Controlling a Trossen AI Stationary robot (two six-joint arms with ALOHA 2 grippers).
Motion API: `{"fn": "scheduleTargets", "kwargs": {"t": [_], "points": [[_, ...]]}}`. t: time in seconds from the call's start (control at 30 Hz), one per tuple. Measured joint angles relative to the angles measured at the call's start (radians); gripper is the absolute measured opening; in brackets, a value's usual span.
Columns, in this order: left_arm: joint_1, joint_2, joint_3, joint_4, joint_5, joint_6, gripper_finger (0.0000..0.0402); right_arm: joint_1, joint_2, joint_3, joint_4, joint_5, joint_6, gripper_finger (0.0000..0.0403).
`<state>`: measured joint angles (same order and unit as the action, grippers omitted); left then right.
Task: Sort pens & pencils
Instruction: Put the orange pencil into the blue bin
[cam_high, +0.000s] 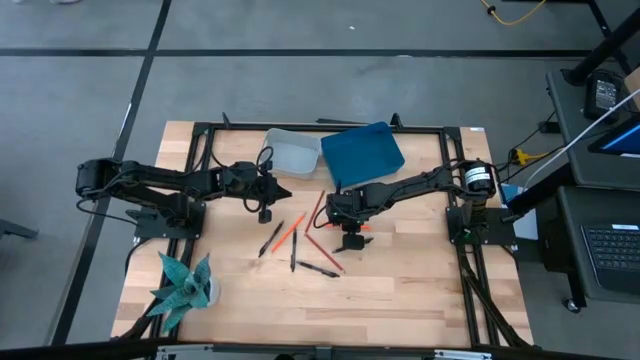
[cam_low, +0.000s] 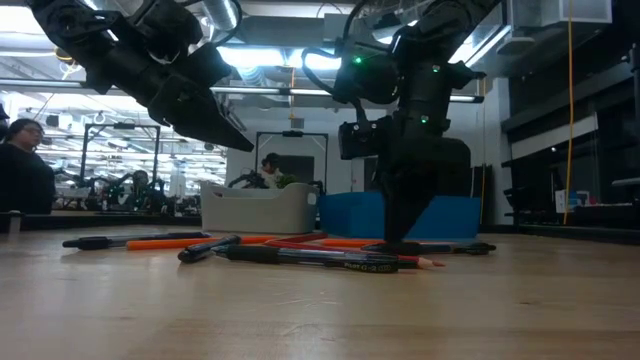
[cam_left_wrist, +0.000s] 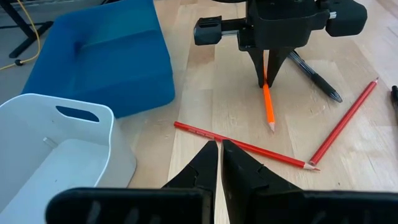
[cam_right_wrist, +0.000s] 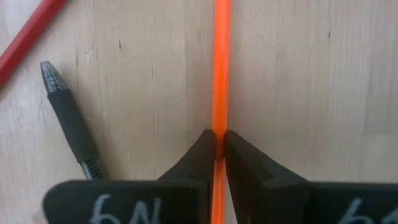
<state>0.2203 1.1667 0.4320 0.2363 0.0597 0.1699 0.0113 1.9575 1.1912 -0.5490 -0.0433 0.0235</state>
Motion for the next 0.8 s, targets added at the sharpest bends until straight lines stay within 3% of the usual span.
{"fn": "scheduleTargets", "kwargs": {"t": [0.8], "points": [[0.000,0.000,0.000,-0.011,0.000,0.009,0.0014,-0.002,0.004,0.201,-0.140,-0.006,-0.086,0.0027]]}}
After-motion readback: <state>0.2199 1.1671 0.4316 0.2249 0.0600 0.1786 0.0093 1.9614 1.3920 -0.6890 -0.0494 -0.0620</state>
